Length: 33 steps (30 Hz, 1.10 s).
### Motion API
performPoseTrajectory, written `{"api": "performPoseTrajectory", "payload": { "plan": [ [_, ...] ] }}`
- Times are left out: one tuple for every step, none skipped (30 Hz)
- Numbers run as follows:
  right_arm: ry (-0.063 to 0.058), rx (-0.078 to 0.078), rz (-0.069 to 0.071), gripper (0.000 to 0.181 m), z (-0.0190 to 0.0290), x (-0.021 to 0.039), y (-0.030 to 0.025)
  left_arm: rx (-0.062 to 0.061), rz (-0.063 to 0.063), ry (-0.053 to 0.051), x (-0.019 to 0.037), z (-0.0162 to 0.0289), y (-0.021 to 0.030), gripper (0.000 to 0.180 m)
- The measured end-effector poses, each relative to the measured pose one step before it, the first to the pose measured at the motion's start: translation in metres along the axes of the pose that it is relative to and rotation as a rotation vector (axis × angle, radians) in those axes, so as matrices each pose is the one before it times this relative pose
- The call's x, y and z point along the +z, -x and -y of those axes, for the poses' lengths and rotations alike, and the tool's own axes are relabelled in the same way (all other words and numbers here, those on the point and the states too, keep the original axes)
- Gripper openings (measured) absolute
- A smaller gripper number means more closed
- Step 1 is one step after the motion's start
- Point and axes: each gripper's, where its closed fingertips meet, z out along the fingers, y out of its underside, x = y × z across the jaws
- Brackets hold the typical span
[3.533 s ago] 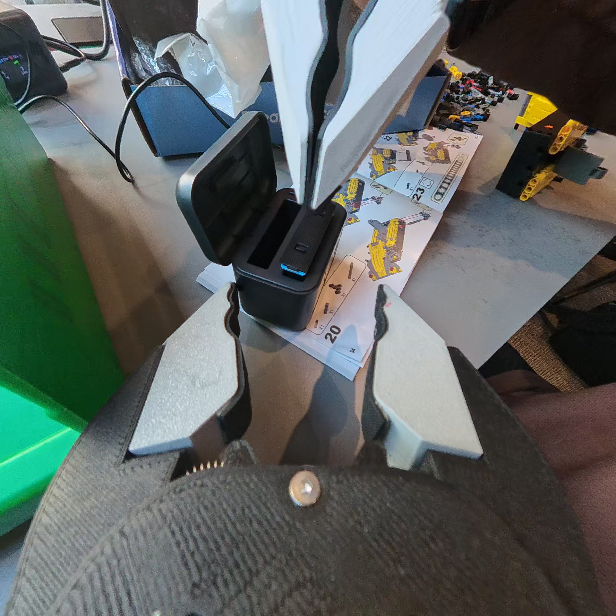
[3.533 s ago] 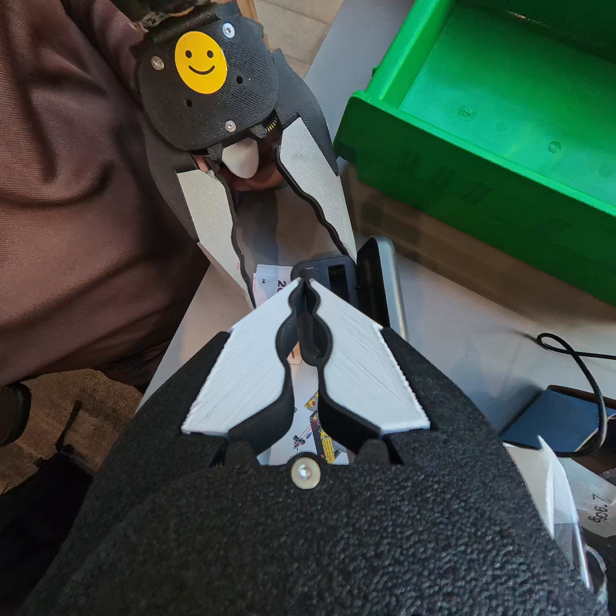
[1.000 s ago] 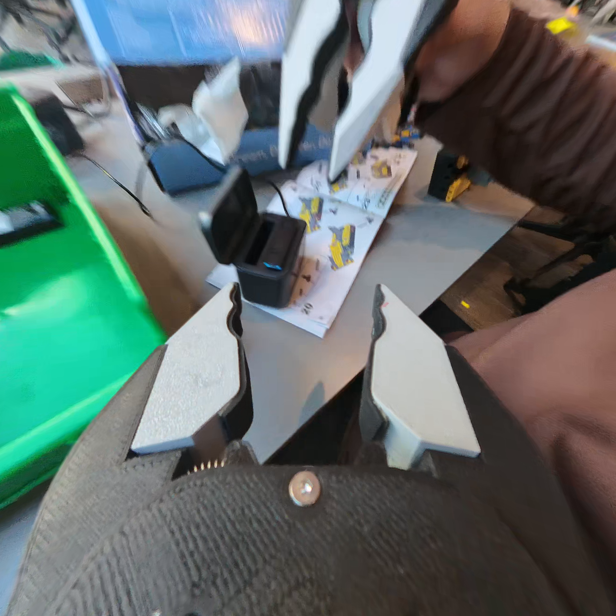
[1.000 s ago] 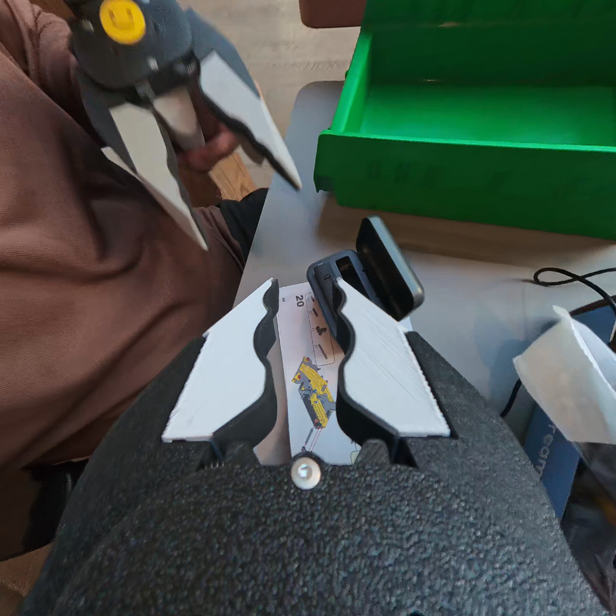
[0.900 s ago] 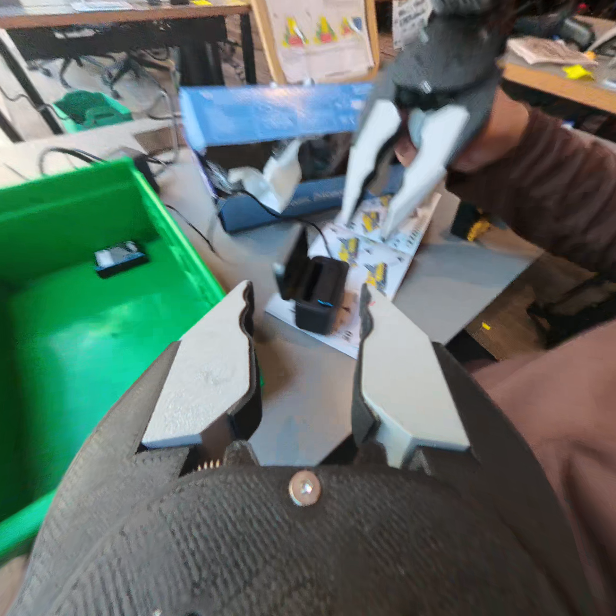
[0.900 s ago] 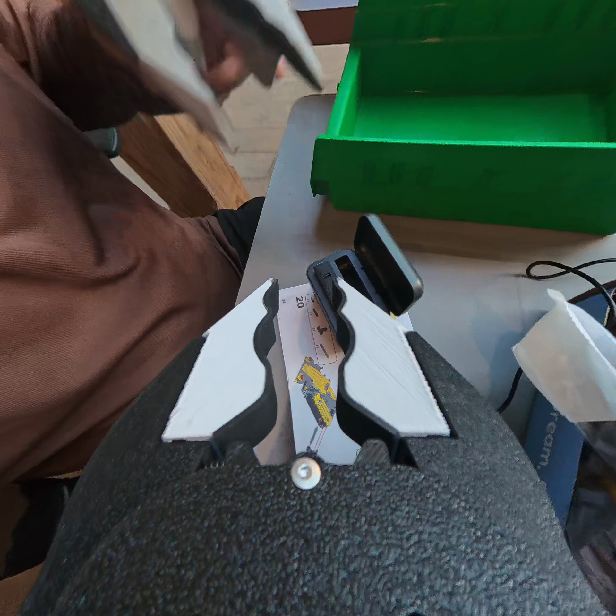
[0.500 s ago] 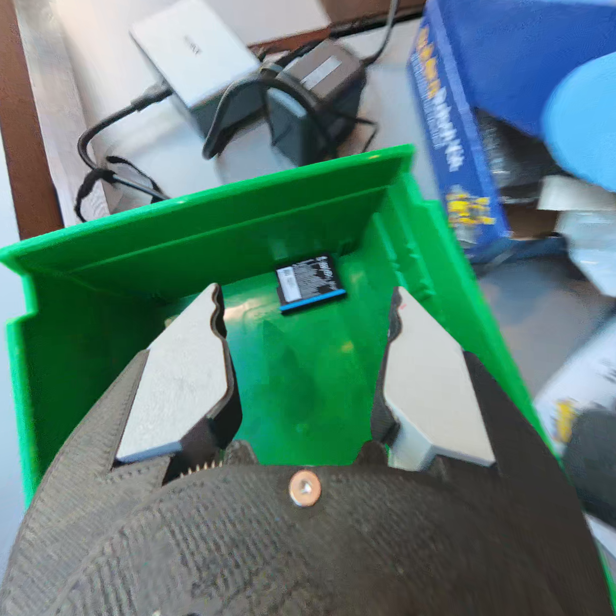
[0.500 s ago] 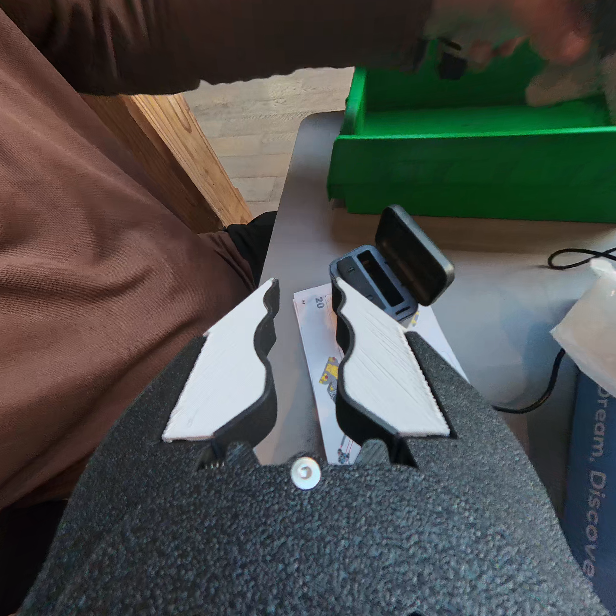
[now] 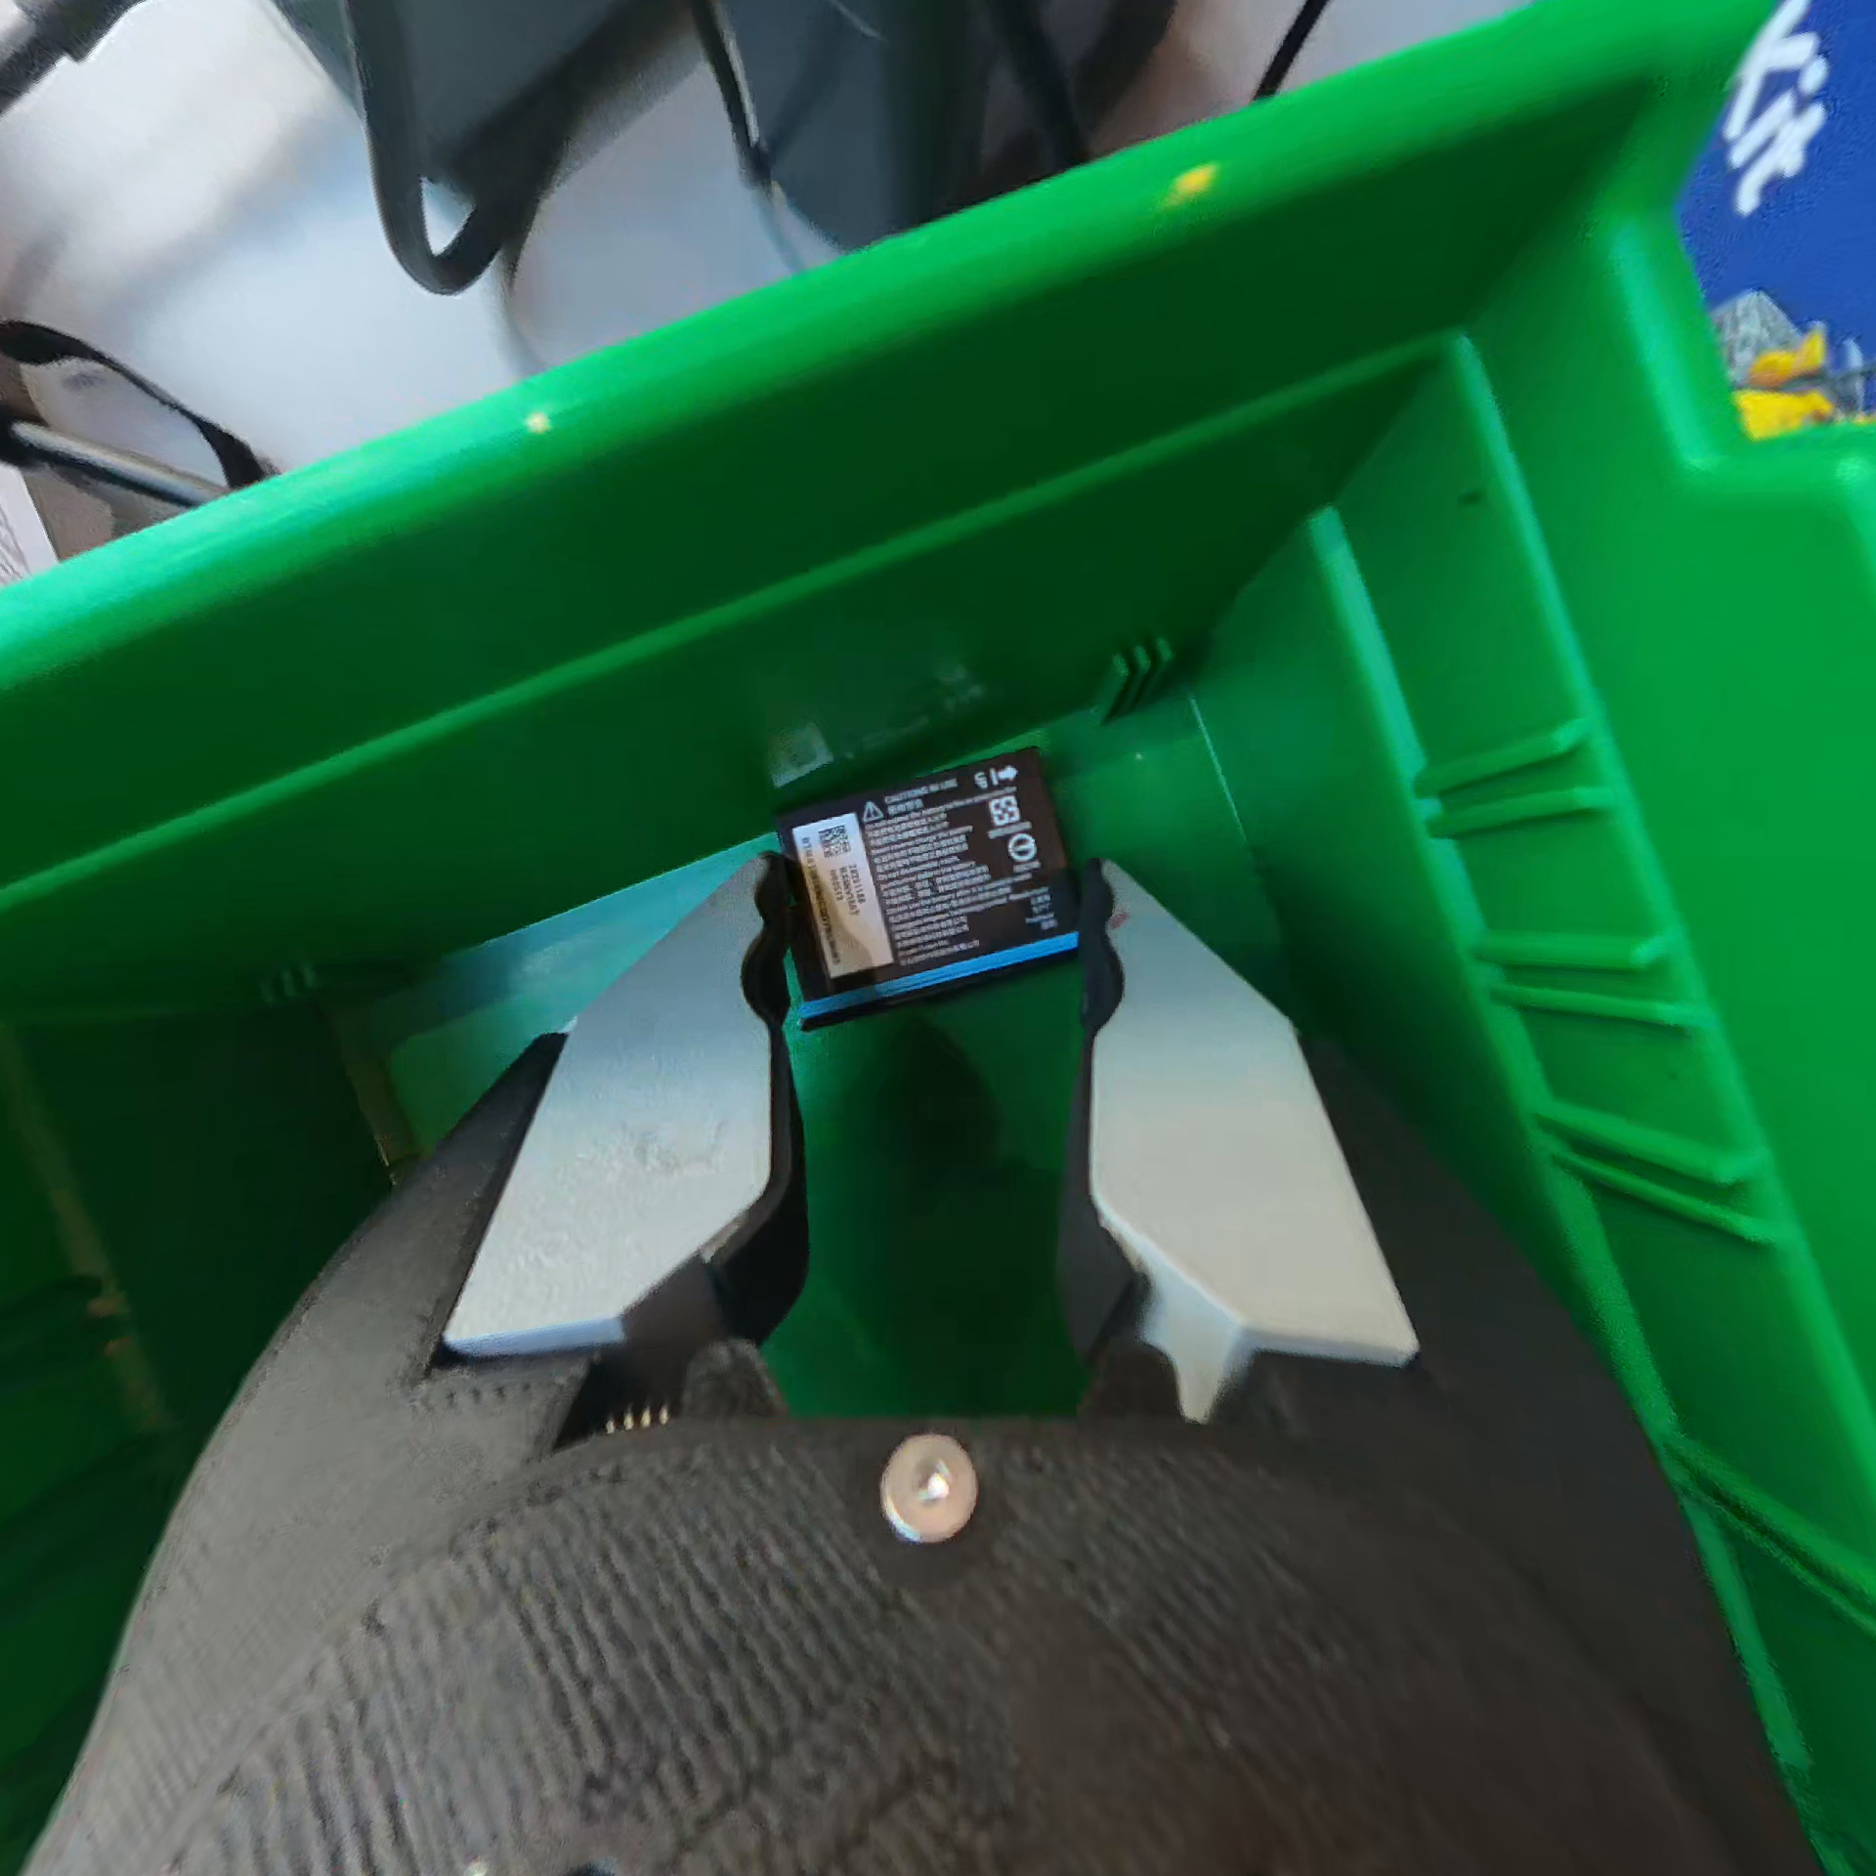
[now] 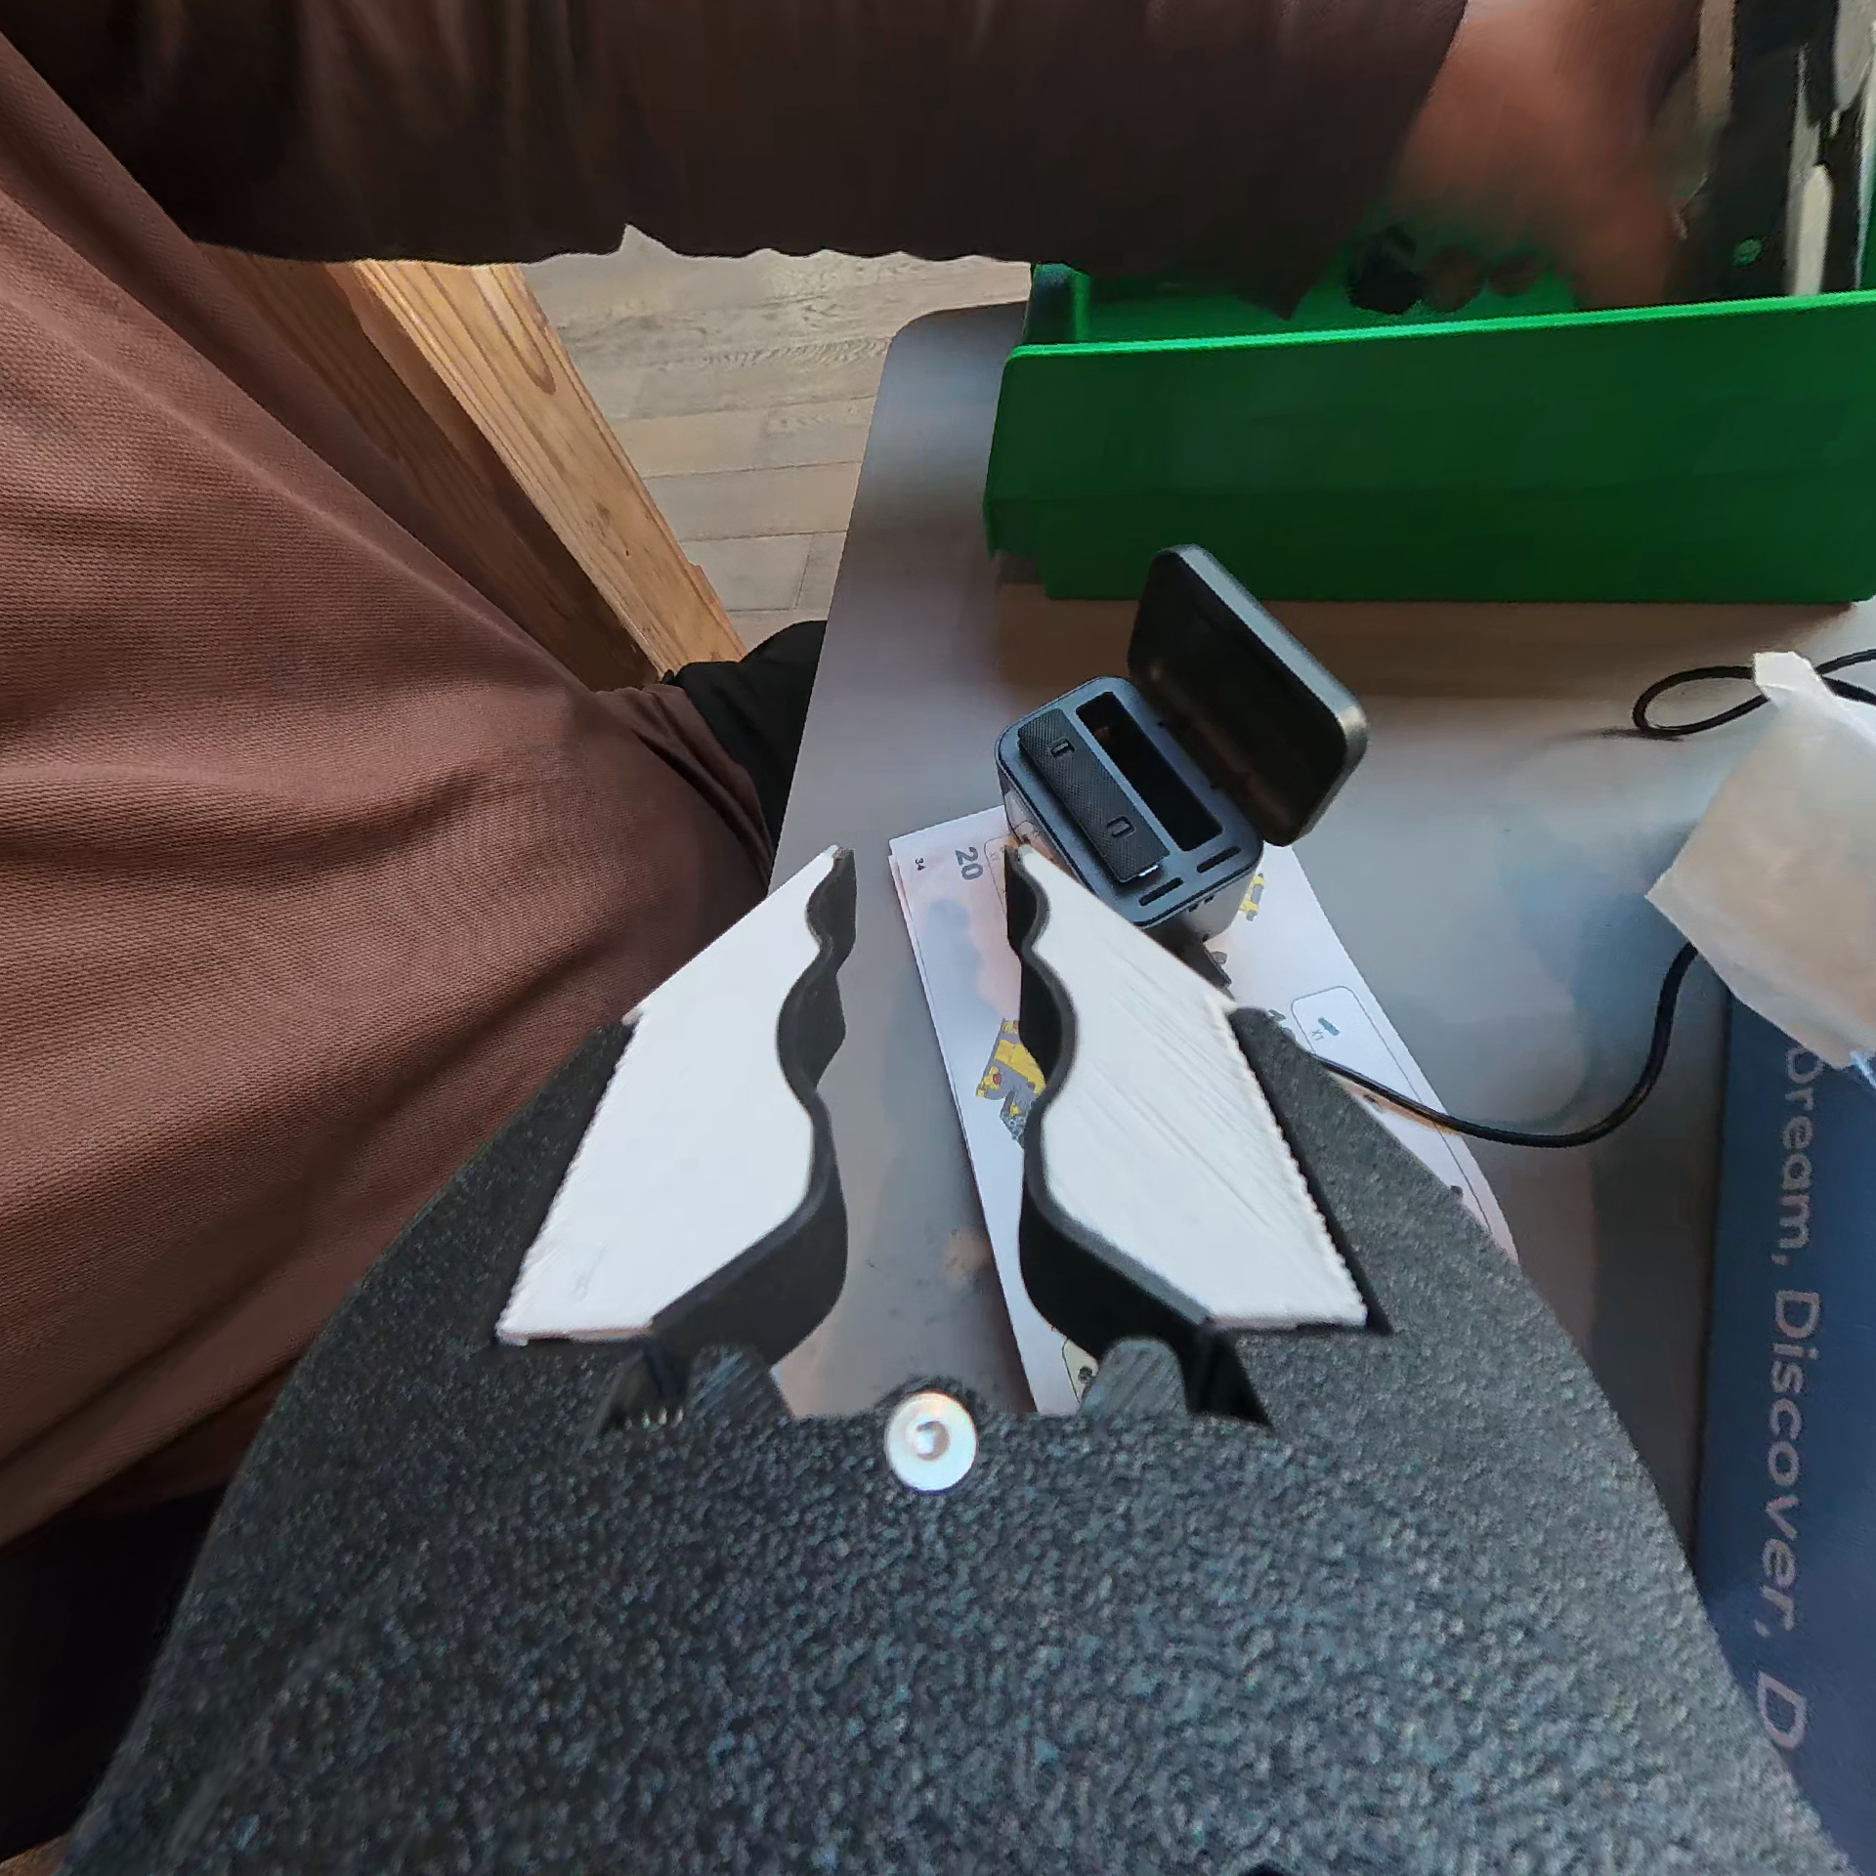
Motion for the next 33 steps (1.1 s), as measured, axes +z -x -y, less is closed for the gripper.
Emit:
{"api": "performPoseTrajectory", "payload": {
  "plan": [
    [-0.0006, 0.0001, 0.0011, 0.028, 0.00019, 0.00036, 0.00011, 0.0190, 0.0004, -0.0017, -0.00106, -0.00092, -0.00053, 0.055],
    [0.0006, 0.0002, 0.0013, 0.028, -0.00012, 0.00067, 0.00035, 0.0100, -0.0046, 0.0008, -0.00085, -0.00130, -0.00077, 0.055],
    [0.0022, 0.0001, 0.0008, 0.028, -0.00054, 0.00081, 0.00024, 0.0146, -0.0071, 0.0005, -0.00097, -0.00125, -0.00129, 0.055],
    [0.0039, 0.0005, 0.0008, 0.028, -0.00095, 0.00094, 0.00012, 0.0200, 0.0009, -0.0015, -0.00136, -0.00117, -0.00045, 0.055],
    [0.0042, 0.0013, 0.0003, 0.028, -0.00103, 0.00084, 0.00010, 0.0251, 0.0074, -0.0026, -0.00157, -0.00109, -0.00005, 0.055],
    [0.0036, 0.0019, 0.0004, 0.028, -0.00092, 0.00089, 0.00005, 0.0319, 0.0077, -0.0027, -0.00196, -0.00102, -0.00068, 0.055],
    [0.0027, 0.0019, 0.0007, 0.028, -0.00076, 0.00067, 0.00018, 0.0388, 0.0081, -0.0057, -0.00269, -0.00088, -0.00139, 0.055],
    [0.0020, 0.0012, 0.0003, 0.028, -0.00065, 0.00036, 0.00005, 0.0379, 0.0142, -0.0052, -0.00363, -0.00081, -0.00103, 0.054],
    [0.0010, 0.0012, -0.0018, 0.028, -0.00046, 0.00030, -0.00034, 0.0423, 0.0186, -0.0057, -0.00463, -0.00063, -0.00065, 0.054],
    [-0.0011, 0.0036, -0.0037, 0.028, -0.00012, -0.00004, -0.00107, 0.0486, 0.0190, -0.0110, -0.00533, 0.00013, -0.00069, 0.054],
    [-0.0027, 0.0095, -0.0052, 0.028, 0.00020, -0.00003, -0.00211, 0.0496, 0.0246, -0.0154, -0.00617, 0.00079, 0.00019, 0.054],
    [-0.0056, 0.0165, -0.0058, 0.028, 0.00083, -0.00012, -0.00292, 0.0464, 0.0285, -0.0103, -0.00654, 0.00036, 0.00109, 0.054],
    [-0.0115, 0.0199, -0.0016, 0.028, 0.00183, -0.00016, -0.00284, 0.0486, 0.0229, -0.0176, -0.00711, 0.00152, 0.00029, 0.054],
    [-0.0183, 0.0216, 0.0012, 0.028, 0.00300, -0.00024, -0.00278, 0.0425, 0.0282, -0.0215, -0.00769, 0.00213, 0.00094, 0.054],
    [-0.0217, 0.0236, -0.0011, 0.028, 0.00376, -0.00047, -0.00327, 0.0402, 0.0352, -0.0155, -0.00821, 0.00200, 0.00211, 0.054],
    [-0.0229, 0.0248, -0.0039, 0.029, 0.00429, -0.00039, -0.00391, 0.0478, 0.0358, -0.0180, -0.00857, 0.00264, 0.00202, 0.054],
    [-0.0228, 0.0240, -0.0013, 0.030, 0.00486, -0.00045, -0.00354, 0.0469, 0.0414, -0.0219, -0.00909, 0.00370, 0.00275, 0.055],
    [-0.0215, 0.0229, -0.0008, 0.030, 0.00526, -0.00036, -0.00342, 0.0415, 0.0414, -0.0202, -0.00966, 0.00406, 0.00318, 0.054],
    [-0.0213, 0.0216, -0.0024, 0.031, 0.00586, -0.00038, -0.00347, 0.0371, 0.0381, -0.0211, -0.00992, 0.00482, 0.00307, 0.054],
    [-0.0212, 0.0203, -0.0016, 0.033, 0.00675, -0.00026, -0.00312, 0.0323, 0.0396, -0.0260, -0.01042, 0.00610, 0.00391, 0.054],
    [-0.0208, 0.0188, 0.0035, 0.034, 0.00745, 0.00004, -0.00220, 0.0286, 0.0381, -0.0273, -0.01050, 0.00701, 0.00384, 0.054],
    [-0.0195, 0.0167, 0.0034, 0.034, 0.00803, 0.00039, -0.00173, 0.0237, 0.0347, -0.0253, -0.01026, 0.00764, 0.00355, 0.054],
    [-0.0199, 0.0123, 0.0004, 0.034, 0.00866, 0.00083, -0.00181, 0.0193, 0.0315, -0.0289, -0.01017, 0.00898, 0.00317, 0.054],
    [-0.0213, 0.0076, -0.0005, 0.034, 0.00953, 0.00112, -0.00170, 0.0181, 0.0226, -0.0348, -0.00971, 0.01062, 0.00179, 0.054],
    [-0.0192, 0.0047, 0.0004, 0.034, 0.00954, 0.00166, -0.00134, 0.0144, 0.0177, -0.0306, -0.00892, 0.01101, 0.00103, 0.053],
    [-0.0137, 0.0008, -0.0019, 0.036, 0.00937, 0.00215, -0.00129, 0.0108, 0.0114, -0.0264, -0.00773, 0.01101, 0.00005, 0.053],
    [-0.0087, -0.0053, -0.0116, 0.037, 0.00872, 0.00229, -0.00236, 0.0070, 0.0053, -0.0305, -0.00740, 0.01192, -0.00085, 0.053],
    [-0.0050, -0.0102, -0.0178, 0.037, 0.00796, 0.00263, -0.00287, 0.0063, 0.0058, -0.0369, -0.00712, 0.01287, -0.00110, 0.053],
    [-0.0045, -0.0087, -0.0139, 0.038, 0.00735, 0.00268, -0.00207, 0.0083, 0.0054, -0.0297, -0.00626, 0.01182, -0.00126, 0.053],
    [-0.0047, -0.0047, -0.0062, 0.038, 0.00691, 0.00281, -0.00095, 0.0109, 0.0069, -0.0153, -0.00517, 0.00980, -0.00126, 0.053],
    [-0.0027, -0.0037, -0.0010, 0.038, 0.00590, 0.00295, -0.00012, 0.0123, 0.0084, -0.0177, -0.00482, 0.00955, -0.00136, 0.053],
    [-0.0040, -0.0038, -0.0032, 0.039, 0.00536, 0.00291, -0.00051, 0.0083, -0.0020, -0.0274, -0.00464, 0.01028, -0.00309, 0.054],
    [-0.0048, -0.0069, -0.0001, 0.040, 0.00479, 0.00284, 0.00037, -0.0034, -0.0095, -0.0272, -0.00390, 0.00984, -0.00429, 0.054]
  ]
}}
